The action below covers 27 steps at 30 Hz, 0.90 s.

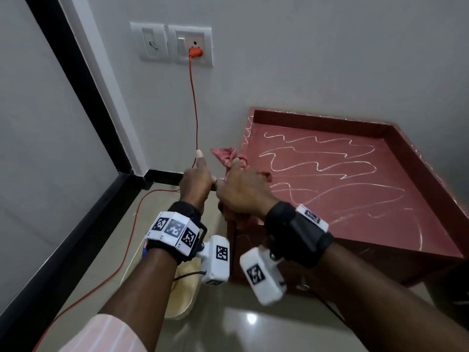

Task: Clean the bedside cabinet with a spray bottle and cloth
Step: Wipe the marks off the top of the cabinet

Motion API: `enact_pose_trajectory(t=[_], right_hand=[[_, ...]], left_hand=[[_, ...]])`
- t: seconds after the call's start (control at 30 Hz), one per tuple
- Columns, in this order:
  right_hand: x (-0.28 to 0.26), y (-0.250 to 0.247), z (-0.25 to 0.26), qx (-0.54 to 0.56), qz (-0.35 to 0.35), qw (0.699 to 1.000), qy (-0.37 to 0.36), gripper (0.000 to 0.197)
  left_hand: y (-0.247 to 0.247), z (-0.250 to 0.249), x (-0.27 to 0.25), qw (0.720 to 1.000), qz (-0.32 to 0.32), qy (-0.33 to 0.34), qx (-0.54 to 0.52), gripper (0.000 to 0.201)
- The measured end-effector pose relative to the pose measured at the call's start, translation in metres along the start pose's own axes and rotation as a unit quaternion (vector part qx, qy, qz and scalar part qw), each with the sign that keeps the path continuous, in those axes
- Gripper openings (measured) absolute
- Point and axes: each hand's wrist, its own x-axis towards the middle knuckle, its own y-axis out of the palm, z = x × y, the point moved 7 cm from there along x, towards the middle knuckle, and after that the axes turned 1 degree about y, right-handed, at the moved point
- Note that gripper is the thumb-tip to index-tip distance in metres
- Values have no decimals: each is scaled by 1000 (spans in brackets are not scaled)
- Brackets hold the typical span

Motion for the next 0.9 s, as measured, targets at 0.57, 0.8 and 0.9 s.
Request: enact_pose_trajectory(t=[0.57, 0.8, 0.9], right_hand=[[21, -9, -15, 145, 151, 978, -5, 54], [146, -7, -6, -141, 94, 984, -47, 31], [165, -12, -11, -182, 66, 979, -69, 31]], left_hand=[[14, -21, 17, 995, 44, -19, 85, 31], [60, -53, 75, 957, 124, 28, 262, 28], [64, -60, 72, 949, 151, 11, 278, 21]])
